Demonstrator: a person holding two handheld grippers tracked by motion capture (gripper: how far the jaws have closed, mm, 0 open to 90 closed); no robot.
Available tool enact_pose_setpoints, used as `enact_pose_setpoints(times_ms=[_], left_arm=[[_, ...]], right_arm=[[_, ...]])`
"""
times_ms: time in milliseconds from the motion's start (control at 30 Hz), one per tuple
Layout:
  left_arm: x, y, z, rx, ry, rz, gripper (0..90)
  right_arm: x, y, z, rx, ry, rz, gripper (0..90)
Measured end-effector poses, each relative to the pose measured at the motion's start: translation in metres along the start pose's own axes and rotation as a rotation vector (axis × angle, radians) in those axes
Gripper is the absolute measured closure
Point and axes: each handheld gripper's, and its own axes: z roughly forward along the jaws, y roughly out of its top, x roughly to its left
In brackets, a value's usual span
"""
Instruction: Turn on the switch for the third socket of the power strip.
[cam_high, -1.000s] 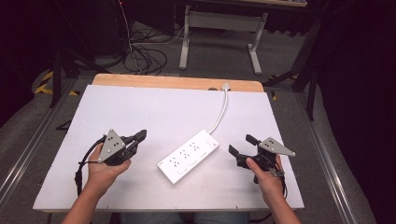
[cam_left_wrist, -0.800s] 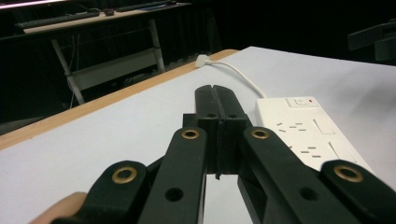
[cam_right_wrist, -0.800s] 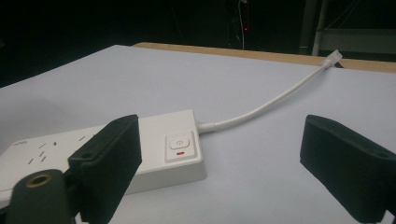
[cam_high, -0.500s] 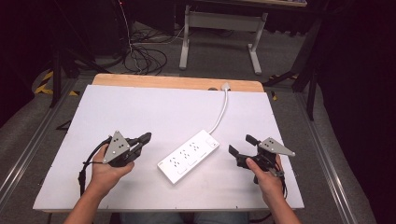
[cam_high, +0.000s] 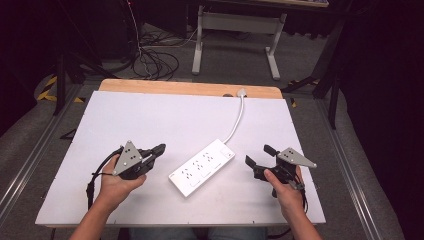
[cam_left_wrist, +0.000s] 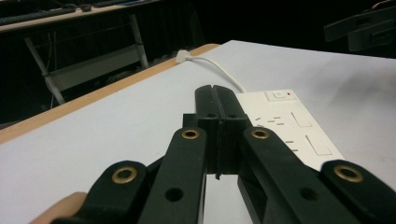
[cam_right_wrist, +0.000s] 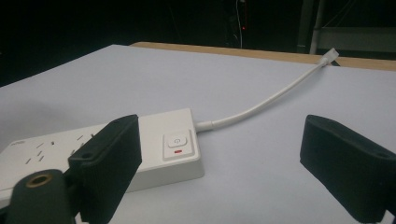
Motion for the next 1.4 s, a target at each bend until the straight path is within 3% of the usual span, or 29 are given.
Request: enact_pose_setpoints(times_ms=[333, 1400], left_arm=[[-0.005, 0.0, 0.006, 0.024, -0.048, 0.027, 89.8], [-0.022, 0.001, 0.025, 0.079, -0.119, 0.085, 89.8]], right_arm=[[-0.001, -0.001, -0.003, 0.003, -0.009, 0.004, 13.0], [-0.003, -0.004, -0.007, 0.012, -0.022, 0.004, 13.1]])
